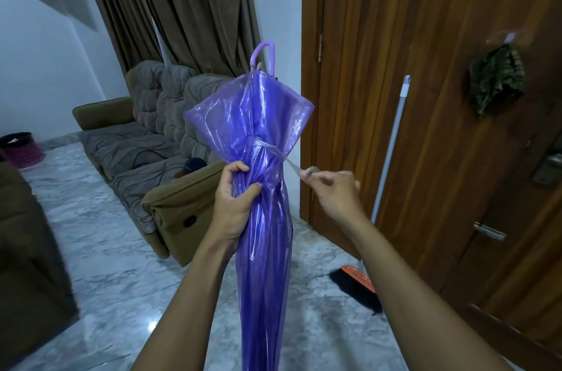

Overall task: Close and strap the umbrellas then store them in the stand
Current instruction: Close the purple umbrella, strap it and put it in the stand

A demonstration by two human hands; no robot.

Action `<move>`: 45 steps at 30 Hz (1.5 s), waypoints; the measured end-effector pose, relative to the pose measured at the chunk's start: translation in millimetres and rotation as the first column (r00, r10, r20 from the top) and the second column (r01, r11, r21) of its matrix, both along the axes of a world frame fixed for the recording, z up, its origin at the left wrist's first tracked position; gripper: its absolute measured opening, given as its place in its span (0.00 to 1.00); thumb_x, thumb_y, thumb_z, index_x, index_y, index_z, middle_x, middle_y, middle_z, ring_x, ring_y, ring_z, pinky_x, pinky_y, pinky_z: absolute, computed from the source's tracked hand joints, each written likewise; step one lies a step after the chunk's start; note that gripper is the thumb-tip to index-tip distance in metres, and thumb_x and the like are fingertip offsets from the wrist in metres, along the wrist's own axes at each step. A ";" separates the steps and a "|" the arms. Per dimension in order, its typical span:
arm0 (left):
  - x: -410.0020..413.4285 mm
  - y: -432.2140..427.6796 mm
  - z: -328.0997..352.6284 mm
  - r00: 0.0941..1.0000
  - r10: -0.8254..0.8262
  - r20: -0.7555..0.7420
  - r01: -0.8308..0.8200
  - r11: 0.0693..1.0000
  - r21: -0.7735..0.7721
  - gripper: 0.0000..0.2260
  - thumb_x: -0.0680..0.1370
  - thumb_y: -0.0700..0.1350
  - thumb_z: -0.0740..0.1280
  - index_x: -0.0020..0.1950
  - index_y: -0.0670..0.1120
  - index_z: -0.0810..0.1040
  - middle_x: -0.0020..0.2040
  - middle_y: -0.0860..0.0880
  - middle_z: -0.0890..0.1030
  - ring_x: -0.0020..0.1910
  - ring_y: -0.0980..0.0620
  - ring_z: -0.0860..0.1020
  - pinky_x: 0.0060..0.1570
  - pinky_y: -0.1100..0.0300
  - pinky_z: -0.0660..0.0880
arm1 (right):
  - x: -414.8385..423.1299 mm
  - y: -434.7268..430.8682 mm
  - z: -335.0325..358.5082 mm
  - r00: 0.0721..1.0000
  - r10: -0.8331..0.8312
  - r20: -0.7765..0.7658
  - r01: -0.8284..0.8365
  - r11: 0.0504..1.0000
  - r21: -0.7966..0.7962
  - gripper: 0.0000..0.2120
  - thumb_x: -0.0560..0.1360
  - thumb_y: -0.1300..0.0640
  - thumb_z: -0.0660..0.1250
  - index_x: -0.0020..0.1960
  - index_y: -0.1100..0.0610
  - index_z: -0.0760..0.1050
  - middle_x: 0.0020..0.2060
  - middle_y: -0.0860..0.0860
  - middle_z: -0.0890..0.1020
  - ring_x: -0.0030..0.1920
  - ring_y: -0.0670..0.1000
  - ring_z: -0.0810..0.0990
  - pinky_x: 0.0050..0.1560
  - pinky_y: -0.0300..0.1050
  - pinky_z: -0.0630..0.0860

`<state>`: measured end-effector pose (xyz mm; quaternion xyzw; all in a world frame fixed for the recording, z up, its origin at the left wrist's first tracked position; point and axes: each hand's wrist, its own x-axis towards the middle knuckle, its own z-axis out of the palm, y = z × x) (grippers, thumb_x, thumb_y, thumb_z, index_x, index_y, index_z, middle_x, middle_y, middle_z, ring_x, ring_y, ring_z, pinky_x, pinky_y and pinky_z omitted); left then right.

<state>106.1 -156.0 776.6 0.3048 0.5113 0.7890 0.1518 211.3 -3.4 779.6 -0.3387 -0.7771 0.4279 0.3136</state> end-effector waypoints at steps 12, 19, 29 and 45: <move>-2.5 6.7 5.7 0.961 0.158 -0.226 -0.192 0.971 -0.141 0.16 0.69 0.37 0.67 0.46 0.58 0.73 0.48 0.44 0.77 0.41 0.50 0.76 0.46 0.51 0.74 | 12.1 -0.2 11.1 0.918 -0.229 -0.323 0.074 0.900 -0.429 0.11 0.81 0.58 0.59 0.61 0.57 0.74 0.51 0.51 0.80 0.48 0.48 0.78 0.39 0.37 0.70; -6.2 10.8 1.7 0.941 0.183 -0.286 -0.238 0.956 -0.173 0.18 0.70 0.35 0.67 0.46 0.60 0.73 0.49 0.45 0.78 0.43 0.51 0.77 0.46 0.55 0.76 | 15.7 -7.9 15.2 0.892 -0.394 -0.221 0.357 0.914 -0.191 0.38 0.71 0.45 0.71 0.73 0.53 0.56 0.66 0.50 0.66 0.64 0.53 0.71 0.63 0.57 0.72; 2.7 17.7 2.9 0.902 0.189 -0.389 -0.269 0.949 -0.162 0.17 0.71 0.28 0.66 0.50 0.49 0.72 0.48 0.53 0.76 0.43 0.62 0.75 0.49 0.70 0.71 | -13.8 -28.0 34.4 0.977 0.185 -0.110 -0.128 0.911 0.393 0.12 0.77 0.45 0.68 0.57 0.48 0.80 0.49 0.43 0.82 0.52 0.45 0.79 0.52 0.47 0.77; -5.5 9.3 8.4 0.887 0.203 -0.415 -0.290 0.944 -0.157 0.17 0.72 0.28 0.66 0.50 0.48 0.72 0.47 0.52 0.76 0.38 0.64 0.75 0.42 0.73 0.72 | -29.6 -12.2 54.2 0.974 0.204 0.102 -0.228 0.897 0.379 0.11 0.77 0.41 0.65 0.55 0.43 0.76 0.35 0.40 0.77 0.36 0.42 0.76 0.33 0.41 0.69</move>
